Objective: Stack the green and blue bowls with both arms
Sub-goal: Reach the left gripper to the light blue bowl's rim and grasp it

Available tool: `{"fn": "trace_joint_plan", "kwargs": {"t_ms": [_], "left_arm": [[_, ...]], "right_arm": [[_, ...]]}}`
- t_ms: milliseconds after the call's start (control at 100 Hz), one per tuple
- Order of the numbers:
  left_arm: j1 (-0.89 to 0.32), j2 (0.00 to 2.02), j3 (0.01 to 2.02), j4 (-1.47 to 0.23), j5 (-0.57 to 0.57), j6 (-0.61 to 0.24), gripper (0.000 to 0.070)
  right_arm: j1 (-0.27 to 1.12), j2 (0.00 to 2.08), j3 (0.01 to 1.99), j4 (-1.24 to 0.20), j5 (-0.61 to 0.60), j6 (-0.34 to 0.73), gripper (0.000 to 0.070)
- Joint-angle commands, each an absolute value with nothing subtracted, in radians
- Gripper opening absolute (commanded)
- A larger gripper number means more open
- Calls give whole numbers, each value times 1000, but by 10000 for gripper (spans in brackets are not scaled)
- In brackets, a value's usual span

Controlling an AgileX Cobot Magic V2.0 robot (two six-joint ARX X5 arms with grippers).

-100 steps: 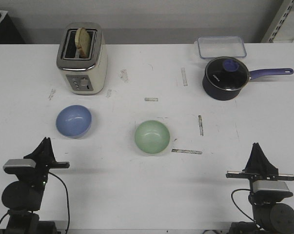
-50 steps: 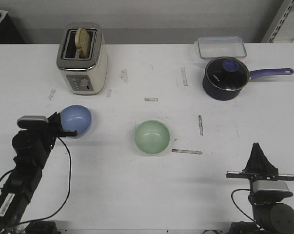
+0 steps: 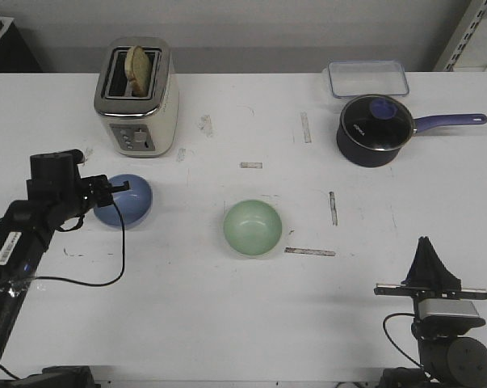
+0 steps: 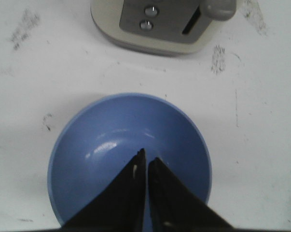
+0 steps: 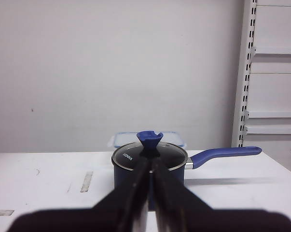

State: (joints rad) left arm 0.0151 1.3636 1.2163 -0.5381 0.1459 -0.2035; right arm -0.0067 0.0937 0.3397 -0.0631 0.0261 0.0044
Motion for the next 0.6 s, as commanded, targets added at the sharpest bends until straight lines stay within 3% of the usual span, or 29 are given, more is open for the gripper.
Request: {"fn": "trace_joint_plan", "kwargs": {"t_ms": [0, 60, 200, 280, 590], "left_arm": [[46, 1409, 1274, -599, 224, -259, 10], [77, 1436, 1301, -643, 273, -289, 73], [144, 1458, 1308, -664, 304, -316, 366], [173, 1459, 1308, -665, 304, -316, 450], [202, 1521, 1308, -668, 303, -262, 453]], "right_arm": [[-6, 91, 343, -52, 26, 2, 0], [-6, 91, 343, -52, 26, 2, 0], [-6, 91, 343, -52, 26, 2, 0], [-6, 91, 343, -52, 26, 2, 0], [-6, 91, 343, -52, 26, 2, 0]]}}
